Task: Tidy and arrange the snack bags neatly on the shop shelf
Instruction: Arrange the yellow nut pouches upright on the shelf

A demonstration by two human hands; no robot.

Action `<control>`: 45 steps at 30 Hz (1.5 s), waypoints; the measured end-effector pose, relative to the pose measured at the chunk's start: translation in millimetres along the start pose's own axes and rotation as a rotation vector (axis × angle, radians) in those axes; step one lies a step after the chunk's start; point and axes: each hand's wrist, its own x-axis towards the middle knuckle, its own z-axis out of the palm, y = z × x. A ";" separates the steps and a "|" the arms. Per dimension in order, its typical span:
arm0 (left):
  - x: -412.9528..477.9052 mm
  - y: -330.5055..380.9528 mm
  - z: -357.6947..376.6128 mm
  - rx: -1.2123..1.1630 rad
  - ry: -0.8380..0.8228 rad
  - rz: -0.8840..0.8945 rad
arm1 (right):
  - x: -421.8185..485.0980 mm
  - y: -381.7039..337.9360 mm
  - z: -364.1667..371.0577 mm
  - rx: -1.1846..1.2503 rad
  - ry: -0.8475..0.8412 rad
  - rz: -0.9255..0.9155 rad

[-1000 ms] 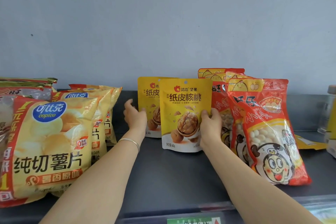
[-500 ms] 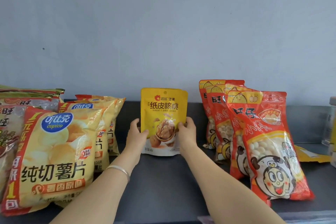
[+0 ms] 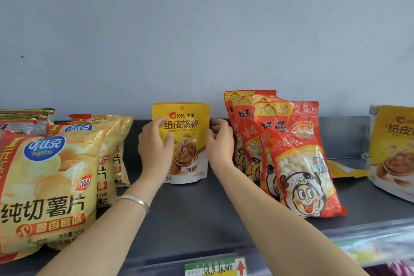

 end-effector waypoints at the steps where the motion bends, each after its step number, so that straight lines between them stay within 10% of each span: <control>1: 1.4 10.5 -0.1 -0.012 0.002 0.057 | -2.4 -10.6 -7.2 0.030 -0.025 -0.066; 13: -49.5 182.0 93.2 -0.300 -0.129 0.293 | 7.3 -15.3 -198.5 -0.093 0.081 -0.426; 24: -116.0 286.8 206.9 0.034 -0.279 0.510 | 21.3 70.6 -387.8 -0.735 0.353 -0.530; 28: -129.5 302.9 237.9 0.142 -0.369 0.561 | 24.0 99.7 -420.2 -0.772 0.491 -0.372; 35: -136.4 294.7 273.3 0.375 -0.556 0.571 | 39.4 134.6 -426.3 -0.581 0.258 0.121; 45: -119.2 286.9 279.5 -0.002 -0.777 0.052 | 55.1 142.3 -435.5 -0.082 0.303 0.252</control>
